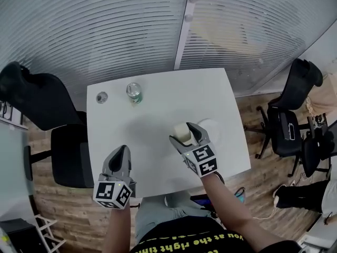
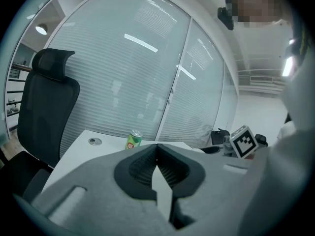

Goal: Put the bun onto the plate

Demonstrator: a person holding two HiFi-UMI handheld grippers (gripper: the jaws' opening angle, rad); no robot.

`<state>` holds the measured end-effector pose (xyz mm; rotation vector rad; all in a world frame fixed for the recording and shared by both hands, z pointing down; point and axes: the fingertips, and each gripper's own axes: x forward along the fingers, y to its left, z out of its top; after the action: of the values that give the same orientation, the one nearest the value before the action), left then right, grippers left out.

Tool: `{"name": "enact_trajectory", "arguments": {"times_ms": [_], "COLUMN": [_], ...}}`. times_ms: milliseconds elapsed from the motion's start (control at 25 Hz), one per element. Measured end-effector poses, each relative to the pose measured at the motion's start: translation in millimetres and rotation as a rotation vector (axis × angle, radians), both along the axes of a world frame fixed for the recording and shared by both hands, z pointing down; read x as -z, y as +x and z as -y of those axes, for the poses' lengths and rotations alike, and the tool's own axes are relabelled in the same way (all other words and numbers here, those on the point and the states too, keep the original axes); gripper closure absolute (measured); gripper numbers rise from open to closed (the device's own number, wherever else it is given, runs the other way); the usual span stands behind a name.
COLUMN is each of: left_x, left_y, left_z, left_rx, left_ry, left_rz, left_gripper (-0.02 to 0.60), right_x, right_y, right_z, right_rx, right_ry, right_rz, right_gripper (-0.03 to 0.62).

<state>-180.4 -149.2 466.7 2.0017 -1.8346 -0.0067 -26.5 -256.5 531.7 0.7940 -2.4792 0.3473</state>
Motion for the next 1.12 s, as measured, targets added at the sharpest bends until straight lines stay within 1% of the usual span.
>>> {"name": "enact_trajectory", "arguments": {"times_ms": [360,1120], "left_x": [10.3,14.1], "left_y": [29.2,121.6], "left_z": [11.6,44.0], "left_rx": [-0.086,-0.287], "left_ry": [0.032,0.034], "left_rz": [0.001,0.005], "left_gripper": [0.581,0.581], "right_x": [36.1,46.2], "right_y": [26.3,137.8], "right_z": [5.9,19.7], "right_rx": [-0.054,-0.256], "right_ry": [0.048,0.066], "right_rz": [0.032,0.031], "right_gripper": [0.255,0.256]}}
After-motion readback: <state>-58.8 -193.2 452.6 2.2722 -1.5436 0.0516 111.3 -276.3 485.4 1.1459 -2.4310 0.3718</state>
